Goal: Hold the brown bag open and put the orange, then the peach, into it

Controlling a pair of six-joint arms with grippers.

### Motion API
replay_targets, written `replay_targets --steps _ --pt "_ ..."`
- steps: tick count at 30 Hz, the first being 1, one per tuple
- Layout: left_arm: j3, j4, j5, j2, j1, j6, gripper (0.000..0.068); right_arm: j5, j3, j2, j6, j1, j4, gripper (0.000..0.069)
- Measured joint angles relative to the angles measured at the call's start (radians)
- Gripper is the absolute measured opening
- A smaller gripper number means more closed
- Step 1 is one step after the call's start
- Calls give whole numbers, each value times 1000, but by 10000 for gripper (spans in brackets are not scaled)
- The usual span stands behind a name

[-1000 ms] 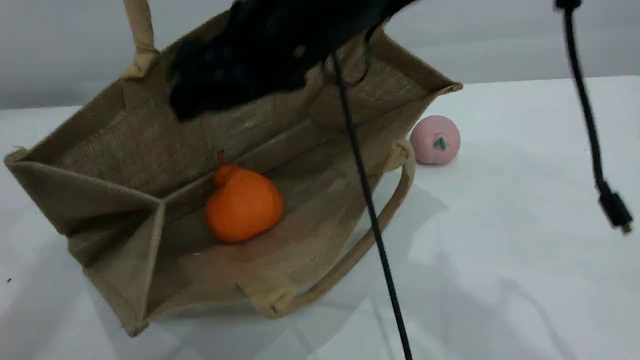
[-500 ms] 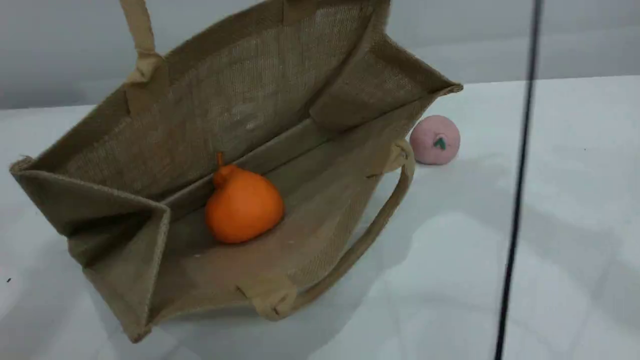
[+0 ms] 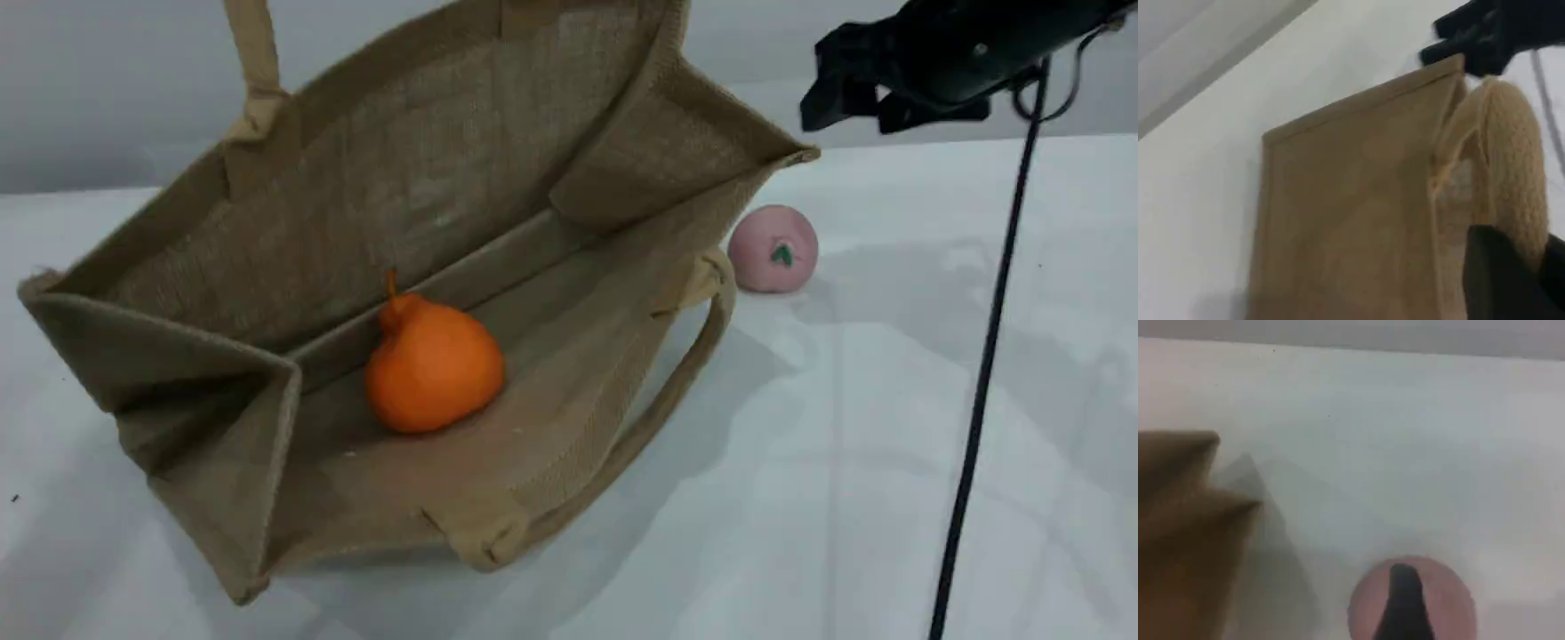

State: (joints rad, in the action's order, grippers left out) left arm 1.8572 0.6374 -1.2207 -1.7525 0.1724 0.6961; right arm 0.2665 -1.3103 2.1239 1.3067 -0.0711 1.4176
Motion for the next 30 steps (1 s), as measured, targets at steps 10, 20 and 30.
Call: replay_targets --steps 10,20,30 --pt "0 -2 -1 0 0 -78 92 22 -26 89 165 0 232 479" --pt "0 61 -1 0 0 -78 92 58 -25 145 251 0 328 479" --pt "0 73 -1 0 0 -77 91 74 -61 187 265 -9 327 479"
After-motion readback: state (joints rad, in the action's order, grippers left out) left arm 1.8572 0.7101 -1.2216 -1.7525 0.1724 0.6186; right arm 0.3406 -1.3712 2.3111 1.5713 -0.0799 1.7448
